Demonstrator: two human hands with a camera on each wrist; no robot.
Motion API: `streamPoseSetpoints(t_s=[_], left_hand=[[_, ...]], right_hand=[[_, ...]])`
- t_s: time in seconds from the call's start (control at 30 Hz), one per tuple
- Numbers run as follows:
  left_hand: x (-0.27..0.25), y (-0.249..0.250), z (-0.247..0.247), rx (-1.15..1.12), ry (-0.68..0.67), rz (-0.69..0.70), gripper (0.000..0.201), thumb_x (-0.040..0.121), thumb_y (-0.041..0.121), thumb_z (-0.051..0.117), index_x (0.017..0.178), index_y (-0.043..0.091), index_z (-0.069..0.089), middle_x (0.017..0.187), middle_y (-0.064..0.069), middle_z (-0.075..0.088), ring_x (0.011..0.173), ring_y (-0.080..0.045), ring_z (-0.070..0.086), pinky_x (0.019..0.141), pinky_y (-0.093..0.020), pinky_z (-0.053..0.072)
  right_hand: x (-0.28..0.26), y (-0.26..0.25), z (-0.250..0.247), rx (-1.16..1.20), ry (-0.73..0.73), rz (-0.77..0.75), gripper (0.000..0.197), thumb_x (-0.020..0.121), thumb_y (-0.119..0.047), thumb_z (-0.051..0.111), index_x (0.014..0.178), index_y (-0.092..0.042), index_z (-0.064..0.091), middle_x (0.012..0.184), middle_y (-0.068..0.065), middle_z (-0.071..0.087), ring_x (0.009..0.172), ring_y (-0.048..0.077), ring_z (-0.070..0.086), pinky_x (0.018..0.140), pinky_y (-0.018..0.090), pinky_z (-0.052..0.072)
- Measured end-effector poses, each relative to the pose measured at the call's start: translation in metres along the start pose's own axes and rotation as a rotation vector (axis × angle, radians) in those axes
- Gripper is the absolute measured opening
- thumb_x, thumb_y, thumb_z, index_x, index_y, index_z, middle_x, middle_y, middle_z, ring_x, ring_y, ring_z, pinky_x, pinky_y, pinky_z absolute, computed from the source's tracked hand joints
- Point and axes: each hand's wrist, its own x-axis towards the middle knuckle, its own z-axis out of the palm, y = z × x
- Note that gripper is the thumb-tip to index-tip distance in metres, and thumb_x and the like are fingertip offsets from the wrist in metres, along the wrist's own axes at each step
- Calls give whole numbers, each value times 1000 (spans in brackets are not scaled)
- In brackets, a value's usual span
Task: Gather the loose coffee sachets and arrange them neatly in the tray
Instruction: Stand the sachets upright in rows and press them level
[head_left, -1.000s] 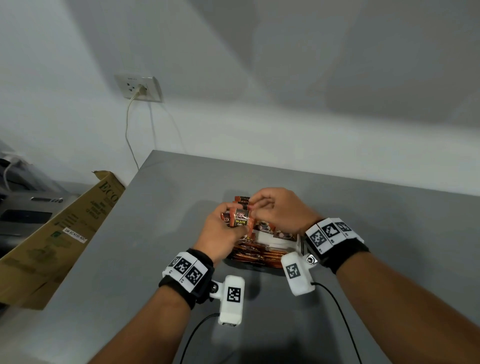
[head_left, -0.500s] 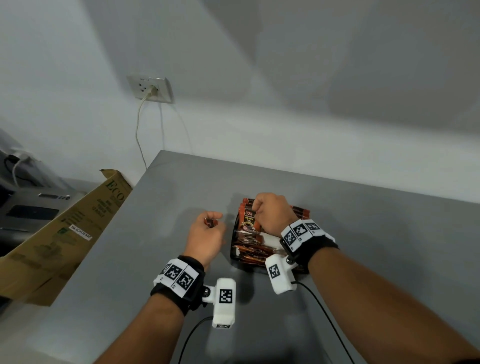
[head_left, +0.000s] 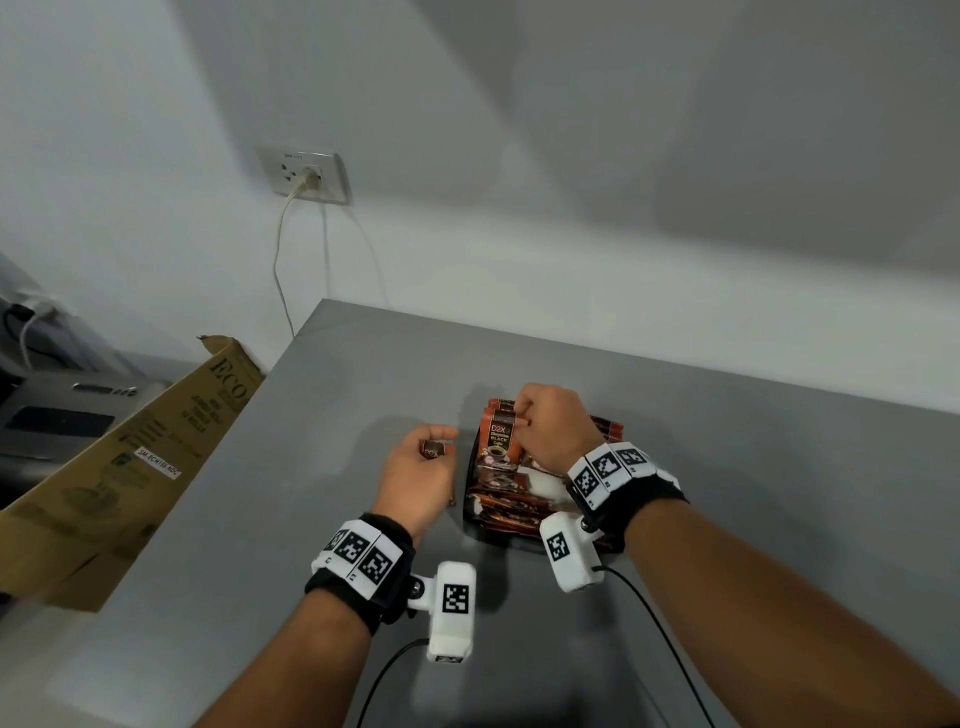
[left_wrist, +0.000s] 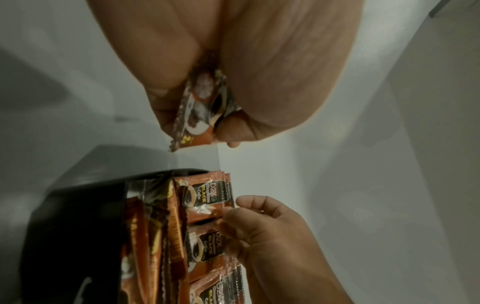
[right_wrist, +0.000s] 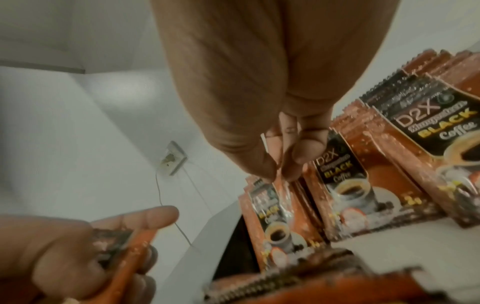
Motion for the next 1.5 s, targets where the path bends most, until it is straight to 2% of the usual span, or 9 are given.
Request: streamPoseSetpoints(t_s=[0.13,0.23,0.43,0.53,0.67,0.93,1.07,1.27,1.5], left_hand=[[-5,8,10,-40,-117,105,44,80,-15,67,109,18,59,92,-7,74,78,-19,72,73,-37,60],[-9,13,23,-19,-183,157,47,75,-12,76,107,17,57,93,-12,75,80,-24,72,76,-39,58],[-6,12,26,-4,-69,99,32,87,-6,62,100,23,57,96,-2,68,85,-18,67,79,-39,58],[-7,8,18,68,-59,99,28,89,-5,57,100,21,57,100,-3,67,88,-16,65,70,-21,52],[-10,3,11,118,-46,120,24,92,-5,54,101,17,57,98,-5,66,83,-10,62,56,-4,43],[-3,-9,-1,204,-23,93,24,91,0,58,96,23,57,98,-2,69,90,-15,64,76,-25,47],[-2,-14,1,267,-38,90,27,87,1,65,96,24,56,96,0,68,88,-13,64,71,-19,44],[-4,-17,11,333,-70,92,32,78,6,78,94,25,57,92,1,65,82,-16,64,81,-37,57],[-6,-21,13,391,-79,80,32,78,10,79,93,25,56,94,0,65,87,-18,66,81,-37,58]], right_hand=[[-24,-14,-21,160,-7,-72,21,84,-15,72,104,-18,70,91,-4,72,78,4,67,68,9,48],[-41,-20,-32,225,-121,-82,19,83,-15,75,100,-23,73,82,-6,76,75,4,71,73,19,56],[-40,10,-56,138,66,83,18,89,-5,66,88,-23,67,69,-6,76,61,5,73,63,25,59],[-35,24,-48,32,32,157,26,89,1,59,86,-24,62,67,-2,75,63,11,74,58,28,60],[-31,32,-27,-20,-43,161,26,90,4,57,86,-21,62,75,2,75,65,15,74,68,40,64],[-21,36,-16,-114,-3,141,27,85,9,51,79,-18,57,78,7,69,67,26,70,65,45,63],[-27,25,-19,-167,74,-1,9,83,-12,72,86,-17,65,94,0,61,81,15,59,70,26,49],[-43,0,-13,-126,-375,-169,37,87,-34,75,119,-16,71,112,-3,70,100,13,66,90,31,54],[-39,8,2,-137,-345,-169,29,89,-26,74,116,-16,71,112,-1,71,92,9,62,82,23,50]])
